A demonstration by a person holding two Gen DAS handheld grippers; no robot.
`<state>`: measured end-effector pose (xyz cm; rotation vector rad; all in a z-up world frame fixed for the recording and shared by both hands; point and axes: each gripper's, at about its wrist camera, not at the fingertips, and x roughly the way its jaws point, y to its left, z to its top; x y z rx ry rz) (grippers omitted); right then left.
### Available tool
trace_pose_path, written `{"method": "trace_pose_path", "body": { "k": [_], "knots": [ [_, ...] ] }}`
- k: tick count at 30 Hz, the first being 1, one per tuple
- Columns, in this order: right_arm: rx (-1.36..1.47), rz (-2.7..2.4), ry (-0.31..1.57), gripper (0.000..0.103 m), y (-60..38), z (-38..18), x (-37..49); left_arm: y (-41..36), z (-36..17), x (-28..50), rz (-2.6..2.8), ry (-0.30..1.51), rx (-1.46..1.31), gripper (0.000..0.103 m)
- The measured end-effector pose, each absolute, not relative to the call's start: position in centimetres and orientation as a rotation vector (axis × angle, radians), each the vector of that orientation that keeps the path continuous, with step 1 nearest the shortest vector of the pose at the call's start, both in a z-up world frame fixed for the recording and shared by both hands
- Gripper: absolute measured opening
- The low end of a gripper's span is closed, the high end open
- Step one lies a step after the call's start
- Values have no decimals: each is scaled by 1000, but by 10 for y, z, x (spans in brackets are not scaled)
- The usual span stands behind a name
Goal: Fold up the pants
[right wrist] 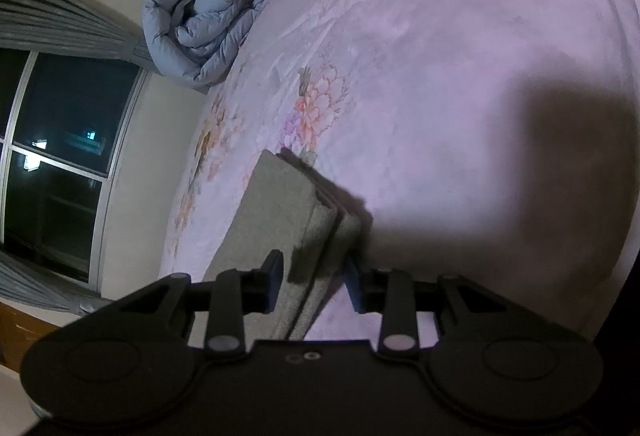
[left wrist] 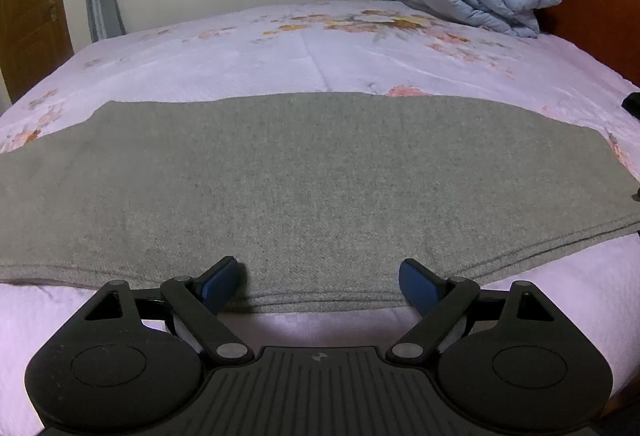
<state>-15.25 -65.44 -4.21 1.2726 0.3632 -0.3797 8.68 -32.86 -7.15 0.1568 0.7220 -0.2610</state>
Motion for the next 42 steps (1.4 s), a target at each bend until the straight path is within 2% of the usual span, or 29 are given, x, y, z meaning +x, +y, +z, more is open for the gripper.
{"method": "trace_pose_path", "body": {
  "k": [2,3,4,11,18,22,27,33,36,37,38,39,41,42],
  "knots": [
    [1274,-379,368,21,-655,-43,-149,-329,-72,87,-261,722,159,87],
    [1257,-374,384,11,-655,-42,-146,-329,-72,87,-260,722,160,87],
    [1237,-377,393,10,-655,-40,-144,-329,-72,87,-259,723,161,87],
    [1057,-355,376,8,-640,-3,-135,-332,-75,88,-262,719,176,89],
    [840,-220,346,8,-587,71,-102,-306,-66,89,-320,706,116,89],
    [750,-104,337,8,-532,108,-68,-233,-44,89,-252,655,38,89],
    [653,16,351,8,-447,119,-24,-100,-25,108,-50,628,-46,89],
    [555,211,492,8,-313,86,38,33,-18,106,114,610,-180,89],
    [415,256,703,9,-243,39,65,64,-26,102,142,620,-226,89],
    [378,253,792,13,-228,21,71,69,-28,101,148,622,-238,89],
    [315,242,778,14,-219,14,68,73,-31,100,151,627,-244,89],
    [249,247,738,18,-213,18,62,77,-35,98,151,626,-252,89],
    [215,285,721,38,-215,30,54,81,-40,98,148,623,-266,89],
    [197,292,685,57,-220,40,46,82,-43,100,148,628,-269,89]
  ]
}}
